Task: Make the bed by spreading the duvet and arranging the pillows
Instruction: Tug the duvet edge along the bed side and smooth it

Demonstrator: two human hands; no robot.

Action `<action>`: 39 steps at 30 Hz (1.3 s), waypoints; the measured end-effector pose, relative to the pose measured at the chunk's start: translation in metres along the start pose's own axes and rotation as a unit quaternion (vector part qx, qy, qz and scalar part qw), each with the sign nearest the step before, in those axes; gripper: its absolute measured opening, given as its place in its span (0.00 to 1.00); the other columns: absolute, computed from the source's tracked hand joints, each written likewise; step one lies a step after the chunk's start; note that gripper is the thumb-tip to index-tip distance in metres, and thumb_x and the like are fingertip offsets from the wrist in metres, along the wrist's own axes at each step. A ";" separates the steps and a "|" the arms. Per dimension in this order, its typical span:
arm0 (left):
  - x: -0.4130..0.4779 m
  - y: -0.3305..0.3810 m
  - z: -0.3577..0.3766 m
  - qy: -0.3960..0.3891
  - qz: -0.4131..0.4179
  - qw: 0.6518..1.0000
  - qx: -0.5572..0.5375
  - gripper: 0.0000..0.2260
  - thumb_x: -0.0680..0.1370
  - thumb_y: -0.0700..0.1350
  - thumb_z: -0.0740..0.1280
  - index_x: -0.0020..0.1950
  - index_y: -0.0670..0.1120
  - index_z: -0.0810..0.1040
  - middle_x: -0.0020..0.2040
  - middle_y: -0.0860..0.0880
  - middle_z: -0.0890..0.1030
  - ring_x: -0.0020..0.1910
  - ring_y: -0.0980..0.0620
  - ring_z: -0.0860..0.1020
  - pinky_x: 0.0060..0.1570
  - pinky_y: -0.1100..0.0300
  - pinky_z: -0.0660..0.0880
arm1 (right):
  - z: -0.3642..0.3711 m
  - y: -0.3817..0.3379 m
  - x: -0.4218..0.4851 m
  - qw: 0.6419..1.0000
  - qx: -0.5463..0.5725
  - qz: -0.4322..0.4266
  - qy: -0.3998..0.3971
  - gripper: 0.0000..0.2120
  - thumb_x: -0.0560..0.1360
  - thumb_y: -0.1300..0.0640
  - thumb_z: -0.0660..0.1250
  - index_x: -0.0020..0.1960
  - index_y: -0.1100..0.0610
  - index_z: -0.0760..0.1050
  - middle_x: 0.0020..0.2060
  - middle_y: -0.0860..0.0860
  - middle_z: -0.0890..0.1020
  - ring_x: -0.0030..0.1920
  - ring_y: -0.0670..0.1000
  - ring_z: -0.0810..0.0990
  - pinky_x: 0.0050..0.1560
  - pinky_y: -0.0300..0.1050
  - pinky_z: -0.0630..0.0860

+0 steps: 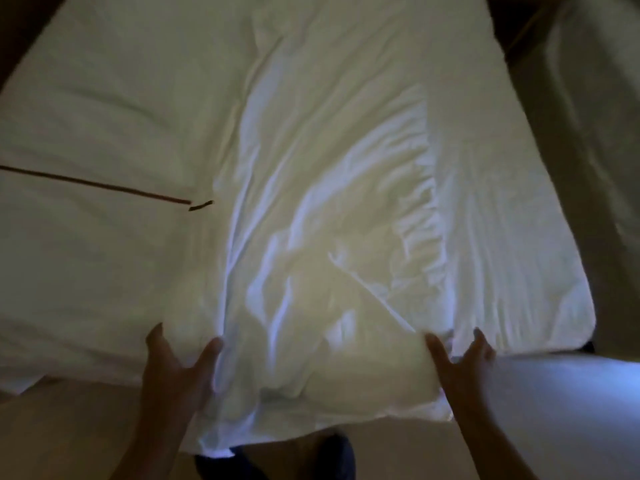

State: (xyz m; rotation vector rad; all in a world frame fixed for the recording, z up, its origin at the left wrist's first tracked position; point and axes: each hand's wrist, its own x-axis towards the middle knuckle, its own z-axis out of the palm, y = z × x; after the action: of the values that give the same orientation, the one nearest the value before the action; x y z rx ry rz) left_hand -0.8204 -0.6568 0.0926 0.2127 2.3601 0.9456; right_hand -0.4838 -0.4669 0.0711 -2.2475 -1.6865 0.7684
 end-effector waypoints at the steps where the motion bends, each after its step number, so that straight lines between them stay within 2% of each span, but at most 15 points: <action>1: -0.003 -0.002 0.007 -0.003 0.001 1.000 -0.003 0.49 0.55 0.67 0.71 0.71 0.48 0.61 0.62 0.40 0.76 0.58 0.40 0.77 0.56 0.47 0.74 | 0.001 0.010 0.002 0.998 0.029 0.041 -0.030 0.64 0.51 0.18 0.61 0.70 0.65 0.62 0.62 0.67 0.72 0.62 0.64 0.73 0.63 0.59 0.71; 2: -0.005 -0.004 0.014 -0.009 -0.002 1.000 -0.005 0.49 0.54 0.68 0.70 0.69 0.49 0.61 0.61 0.41 0.77 0.56 0.41 0.78 0.54 0.46 0.76 | 0.001 0.015 0.002 0.995 0.049 0.062 -0.063 0.64 0.51 0.17 0.62 0.68 0.65 0.64 0.58 0.65 0.75 0.56 0.62 0.76 0.58 0.58 0.75; 5: -0.015 0.000 0.029 -0.006 -0.015 0.999 0.028 0.44 0.58 0.67 0.74 0.65 0.50 0.59 0.56 0.39 0.78 0.51 0.39 0.80 0.50 0.45 0.77 | 0.003 0.020 -0.005 0.984 0.111 0.057 -0.130 0.47 0.57 0.22 0.66 0.59 0.59 0.70 0.44 0.56 0.81 0.42 0.56 0.81 0.43 0.58 0.81; 7: -0.018 0.000 0.034 0.002 -0.001 0.998 0.061 0.37 0.64 0.62 0.77 0.61 0.47 0.61 0.54 0.36 0.79 0.51 0.36 0.79 0.49 0.45 0.76 | 0.008 0.021 -0.010 0.983 0.121 0.027 -0.138 0.41 0.59 0.23 0.67 0.56 0.55 0.69 0.45 0.54 0.82 0.44 0.55 0.83 0.42 0.56 0.81; 9: -0.019 0.001 0.033 0.005 0.025 0.997 0.076 0.33 0.66 0.60 0.77 0.58 0.45 0.64 0.53 0.36 0.79 0.50 0.35 0.79 0.48 0.46 0.76 | 0.007 0.018 -0.008 0.985 0.106 0.018 -0.132 0.34 0.64 0.33 0.72 0.54 0.58 0.69 0.46 0.56 0.82 0.47 0.58 0.82 0.43 0.49 0.77; 13: -0.027 0.000 0.011 -0.009 0.066 0.996 0.055 0.36 0.57 0.69 0.71 0.56 0.48 0.73 0.46 0.46 0.81 0.44 0.44 0.79 0.44 0.52 0.75 | -0.025 0.021 -0.005 0.984 0.134 -0.015 -0.115 0.18 0.71 0.47 0.74 0.51 0.59 0.76 0.38 0.53 0.82 0.40 0.55 0.82 0.39 0.45 0.74; 16: -0.034 -0.013 -0.010 -0.014 0.081 0.996 0.022 0.33 0.56 0.70 0.71 0.52 0.51 0.76 0.44 0.51 0.83 0.43 0.48 0.82 0.46 0.47 0.79 | -0.061 0.042 -0.016 0.975 0.188 -0.028 -0.119 0.13 0.72 0.53 0.74 0.50 0.60 0.79 0.36 0.51 0.83 0.35 0.45 0.81 0.35 0.44 0.74; 18: -0.042 -0.023 -0.015 -0.016 0.082 0.996 0.020 0.31 0.56 0.70 0.71 0.50 0.51 0.77 0.42 0.51 0.84 0.43 0.49 0.82 0.47 0.45 0.79 | -0.072 0.054 -0.025 0.973 0.192 -0.014 -0.126 0.09 0.73 0.56 0.73 0.49 0.60 0.79 0.36 0.50 0.82 0.36 0.45 0.78 0.37 0.45 0.73; 25: -0.040 -0.039 0.007 -0.063 0.024 0.995 0.070 0.39 0.51 0.74 0.66 0.50 0.47 0.72 0.44 0.44 0.82 0.45 0.42 0.81 0.46 0.51 0.76 | -0.018 0.079 -0.020 0.967 0.176 0.084 -0.162 0.16 0.72 0.56 0.74 0.53 0.67 0.78 0.42 0.63 0.82 0.46 0.57 0.81 0.47 0.48 0.74; 27: -0.037 -0.044 0.013 -0.071 0.020 0.994 0.085 0.40 0.52 0.73 0.67 0.51 0.45 0.70 0.44 0.43 0.81 0.46 0.40 0.81 0.45 0.52 0.76 | -0.006 0.082 -0.017 0.969 0.163 0.091 -0.163 0.26 0.67 0.49 0.77 0.53 0.68 0.78 0.44 0.64 0.82 0.49 0.58 0.82 0.51 0.50 0.75; 29: -0.039 -0.047 0.016 -0.077 0.020 0.993 0.090 0.39 0.53 0.72 0.67 0.52 0.45 0.69 0.45 0.45 0.80 0.45 0.41 0.80 0.44 0.52 0.75 | 0.012 0.100 -0.010 0.973 0.135 0.096 -0.161 0.37 0.57 0.37 0.74 0.51 0.67 0.78 0.41 0.62 0.82 0.45 0.58 0.82 0.47 0.51 0.77; 30: -0.040 -0.047 0.016 -0.078 0.021 0.993 0.081 0.40 0.52 0.72 0.67 0.53 0.46 0.68 0.45 0.46 0.80 0.44 0.43 0.80 0.44 0.52 0.75 | 0.014 0.101 -0.010 0.978 0.107 0.096 -0.152 0.39 0.55 0.36 0.74 0.52 0.66 0.76 0.42 0.63 0.82 0.45 0.59 0.82 0.47 0.53 0.78; 33: -0.042 -0.048 0.006 -0.071 0.047 0.994 0.071 0.41 0.54 0.71 0.66 0.59 0.46 0.70 0.48 0.49 0.79 0.46 0.44 0.79 0.44 0.53 0.75 | 0.007 0.070 -0.033 0.990 0.076 0.058 -0.103 0.35 0.64 0.52 0.79 0.63 0.67 0.69 0.56 0.69 0.75 0.57 0.66 0.75 0.59 0.59 0.73; 36: -0.051 -0.052 -0.018 -0.076 0.087 0.990 0.084 0.35 0.59 0.71 0.69 0.55 0.47 0.77 0.46 0.49 0.81 0.45 0.47 0.80 0.44 0.52 0.77 | -0.004 0.024 -0.076 0.990 0.067 -0.021 -0.123 0.42 0.66 0.40 0.73 0.70 0.64 0.66 0.64 0.67 0.72 0.64 0.65 0.72 0.64 0.57 0.70; 39: -0.093 -0.035 -0.058 -0.089 0.100 0.987 0.090 0.31 0.66 0.62 0.75 0.63 0.45 0.76 0.58 0.48 0.80 0.51 0.52 0.79 0.49 0.58 0.75 | -0.023 -0.026 -0.124 0.968 0.032 -0.084 -0.235 0.39 0.71 0.40 0.69 0.73 0.60 0.63 0.68 0.61 0.70 0.67 0.60 0.71 0.66 0.52 0.70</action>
State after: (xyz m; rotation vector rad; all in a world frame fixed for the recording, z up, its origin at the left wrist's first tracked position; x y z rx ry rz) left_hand -0.7752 -0.7487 0.1446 0.5906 2.2871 0.7672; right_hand -0.5177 -0.5723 0.1357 -1.9464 -1.9820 1.3727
